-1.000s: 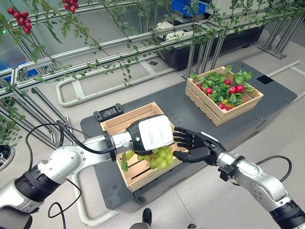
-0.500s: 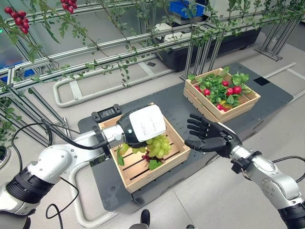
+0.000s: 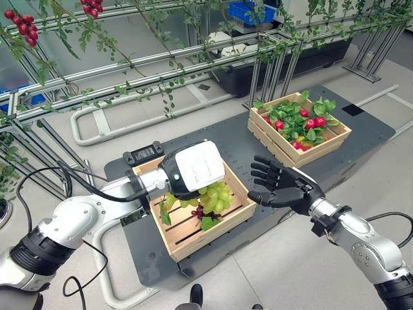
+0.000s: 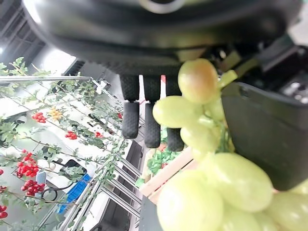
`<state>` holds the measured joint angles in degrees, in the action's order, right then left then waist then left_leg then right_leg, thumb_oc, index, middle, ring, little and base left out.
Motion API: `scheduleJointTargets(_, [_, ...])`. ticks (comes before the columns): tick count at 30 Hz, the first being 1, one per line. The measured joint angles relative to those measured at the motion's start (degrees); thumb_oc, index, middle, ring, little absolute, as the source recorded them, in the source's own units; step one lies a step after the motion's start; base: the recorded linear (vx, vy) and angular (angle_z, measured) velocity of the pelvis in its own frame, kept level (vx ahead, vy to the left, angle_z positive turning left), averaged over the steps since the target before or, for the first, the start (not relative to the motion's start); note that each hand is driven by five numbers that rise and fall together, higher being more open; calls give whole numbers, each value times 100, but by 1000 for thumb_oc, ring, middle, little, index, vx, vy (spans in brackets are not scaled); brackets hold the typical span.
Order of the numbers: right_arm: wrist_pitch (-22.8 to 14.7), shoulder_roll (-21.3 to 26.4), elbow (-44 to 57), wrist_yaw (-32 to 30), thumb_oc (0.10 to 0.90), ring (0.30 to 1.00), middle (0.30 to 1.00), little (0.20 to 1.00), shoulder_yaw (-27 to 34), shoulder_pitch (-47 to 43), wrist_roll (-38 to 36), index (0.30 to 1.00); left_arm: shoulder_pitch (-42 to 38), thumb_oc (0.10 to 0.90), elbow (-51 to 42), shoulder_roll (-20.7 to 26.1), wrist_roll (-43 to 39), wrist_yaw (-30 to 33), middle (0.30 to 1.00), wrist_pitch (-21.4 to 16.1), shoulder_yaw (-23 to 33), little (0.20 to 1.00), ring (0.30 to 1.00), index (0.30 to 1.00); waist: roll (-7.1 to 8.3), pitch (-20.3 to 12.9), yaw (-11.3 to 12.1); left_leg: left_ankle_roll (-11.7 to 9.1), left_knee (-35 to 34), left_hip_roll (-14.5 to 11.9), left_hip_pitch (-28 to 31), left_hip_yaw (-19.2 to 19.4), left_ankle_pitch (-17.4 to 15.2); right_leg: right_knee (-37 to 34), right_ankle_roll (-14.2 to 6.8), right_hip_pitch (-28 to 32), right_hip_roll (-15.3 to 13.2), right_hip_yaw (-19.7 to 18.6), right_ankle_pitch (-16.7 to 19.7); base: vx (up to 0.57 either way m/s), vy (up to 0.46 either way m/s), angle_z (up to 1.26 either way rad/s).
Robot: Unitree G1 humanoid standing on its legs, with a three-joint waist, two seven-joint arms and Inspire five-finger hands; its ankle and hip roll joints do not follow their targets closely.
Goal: Pick up the fruits from the basket on one side to the basket on the other side
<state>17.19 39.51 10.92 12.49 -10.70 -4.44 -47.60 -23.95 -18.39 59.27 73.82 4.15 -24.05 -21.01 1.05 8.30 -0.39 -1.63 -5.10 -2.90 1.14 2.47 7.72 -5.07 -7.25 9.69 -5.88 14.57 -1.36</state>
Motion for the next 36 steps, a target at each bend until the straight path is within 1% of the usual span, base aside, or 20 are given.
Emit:
scheduleJointTargets(6, [17,-183,0,10,800,900,900,900,-389,-44,0,900,0,400,-20,-162,0,39,300,39,-6,300,300,300,1,-29,2,0,0,0,1,2,0,0,-1,0,-1,-2,1,0,0,0])
scheduleJointTargets(11, [31,-251,-1,22,800,900,900,900,-649,-182,-1,900,0,400,-21,-244,0,41,300,235,-7,300,300,300,7,-92,17,0,0,0,2,2,0,0,-1,0,0,-3,1,0,0,0])
scheduleJointTargets(16, [31,-398,-1,34,800,900,900,900,-659,-199,-3,900,-1,400,-21,-245,0,42,300,264,-9,300,300,300,5,-163,59,0,0,0,2,2,0,-1,-1,0,0,-3,1,0,0,0])
scheduleJointTargets(23, [31,-452,-1,35,800,900,900,900,-838,-200,-7,900,0,400,-21,-245,-23,41,300,266,-87,300,300,300,4,-168,122,0,0,0,4,4,0,-1,-3,0,-1,-7,2,0,0,0])
scheduleJointTargets(28, [31,-487,-1,54,800,900,900,900,-838,-201,-9,900,-1,400,-21,-255,-32,41,300,265,-104,300,300,300,4,-168,127,0,0,0,4,7,0,-1,-3,0,-1,-8,2,0,0,0])
scheduleJointTargets(32, [29,-511,0,328,800,900,900,900,-842,-208,-78,900,0,400,-21,-290,-90,40,300,248,-145,300,300,300,4,-168,131,0,0,-1,7,10,0,-1,-3,0,0,-14,3,0,0,0])
scheduleJointTargets(36, [20,-588,1,607,800,900,900,900,-886,-323,-324,900,-7,400,-22,-322,-274,41,300,223,-268,300,300,300,2,-169,128,0,0,-2,11,16,0,-1,-4,0,-1,-23,3,0,0,0])
